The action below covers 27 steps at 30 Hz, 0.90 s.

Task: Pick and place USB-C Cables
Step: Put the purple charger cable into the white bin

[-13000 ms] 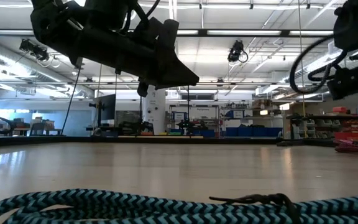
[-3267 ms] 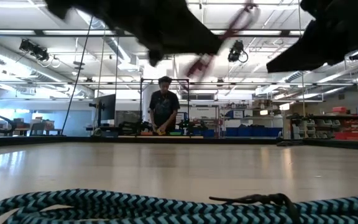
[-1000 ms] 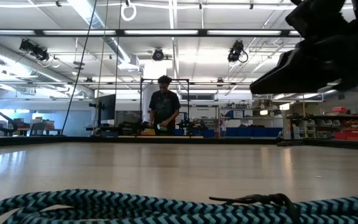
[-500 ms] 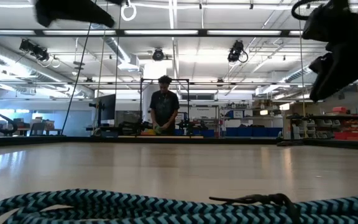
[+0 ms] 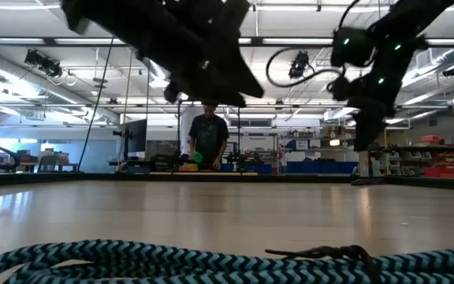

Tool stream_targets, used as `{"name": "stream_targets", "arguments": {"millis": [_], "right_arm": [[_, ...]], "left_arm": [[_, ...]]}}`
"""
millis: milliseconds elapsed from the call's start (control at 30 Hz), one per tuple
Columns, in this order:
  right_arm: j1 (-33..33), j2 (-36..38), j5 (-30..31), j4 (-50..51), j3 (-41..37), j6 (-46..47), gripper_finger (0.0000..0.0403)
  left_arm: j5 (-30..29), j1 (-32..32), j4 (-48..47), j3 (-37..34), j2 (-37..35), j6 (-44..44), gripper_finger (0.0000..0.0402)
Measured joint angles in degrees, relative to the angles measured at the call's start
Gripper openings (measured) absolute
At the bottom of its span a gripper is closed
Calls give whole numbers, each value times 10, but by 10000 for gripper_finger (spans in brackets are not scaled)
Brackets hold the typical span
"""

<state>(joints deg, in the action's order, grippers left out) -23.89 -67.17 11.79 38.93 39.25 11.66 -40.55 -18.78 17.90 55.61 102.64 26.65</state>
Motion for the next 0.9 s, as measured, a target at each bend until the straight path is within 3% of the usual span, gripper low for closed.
{"name": "stream_targets", "arguments": {"millis": [67, 167, 433, 733, 900], "right_arm": [[-52, -36, -17, -14, 11, -67, 178], [-104, -93, 46, -14, 50, -122, 209], [-171, -236, 66, 12, 134, -271, 262], [-200, -329, 108, 18, 146, -441, 244], [-218, -341, 77, 14, 147, -506, 177]], "left_arm": [[20, 9, 37, 0, 10, -18, 189], [33, 14, 63, 0, 16, -33, 185], [38, -1, 61, 0, 16, -34, 181], [38, -14, 59, 0, 16, -35, 178], [38, -14, 58, 0, 16, -35, 174]]}}
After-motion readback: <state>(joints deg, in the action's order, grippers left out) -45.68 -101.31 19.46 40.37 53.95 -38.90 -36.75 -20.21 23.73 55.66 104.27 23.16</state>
